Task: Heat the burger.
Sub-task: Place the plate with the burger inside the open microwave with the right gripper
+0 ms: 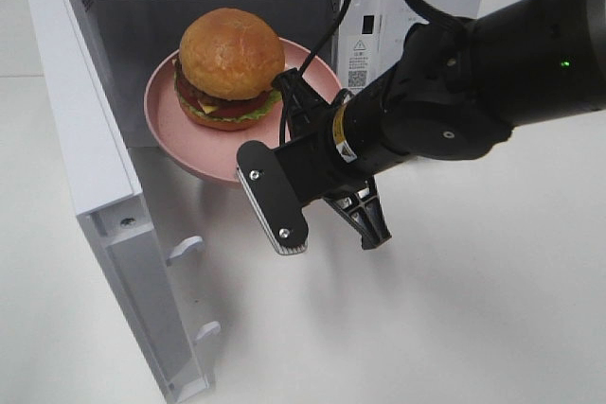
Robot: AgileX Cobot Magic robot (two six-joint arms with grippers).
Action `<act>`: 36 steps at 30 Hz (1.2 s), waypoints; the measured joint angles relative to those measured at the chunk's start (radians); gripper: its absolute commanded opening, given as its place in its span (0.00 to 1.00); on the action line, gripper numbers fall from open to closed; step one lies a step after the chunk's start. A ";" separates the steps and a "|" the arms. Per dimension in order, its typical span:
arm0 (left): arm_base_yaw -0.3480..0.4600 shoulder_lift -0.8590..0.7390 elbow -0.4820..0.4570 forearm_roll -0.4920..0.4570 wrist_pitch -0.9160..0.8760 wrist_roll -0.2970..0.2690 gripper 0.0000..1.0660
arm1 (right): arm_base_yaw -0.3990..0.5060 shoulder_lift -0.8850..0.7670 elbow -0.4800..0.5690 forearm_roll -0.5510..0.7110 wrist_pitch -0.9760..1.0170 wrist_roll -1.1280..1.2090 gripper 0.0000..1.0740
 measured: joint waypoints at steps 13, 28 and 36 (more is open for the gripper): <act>0.000 0.000 0.000 0.000 0.000 0.000 0.92 | -0.046 0.166 -0.237 0.322 0.182 -0.310 0.00; 0.000 0.000 0.000 0.000 0.000 0.000 0.92 | -0.119 0.366 -0.610 0.566 0.392 -0.350 0.00; 0.000 0.000 0.000 0.000 0.000 0.000 0.92 | -0.122 0.463 -0.784 0.566 0.465 -0.223 0.00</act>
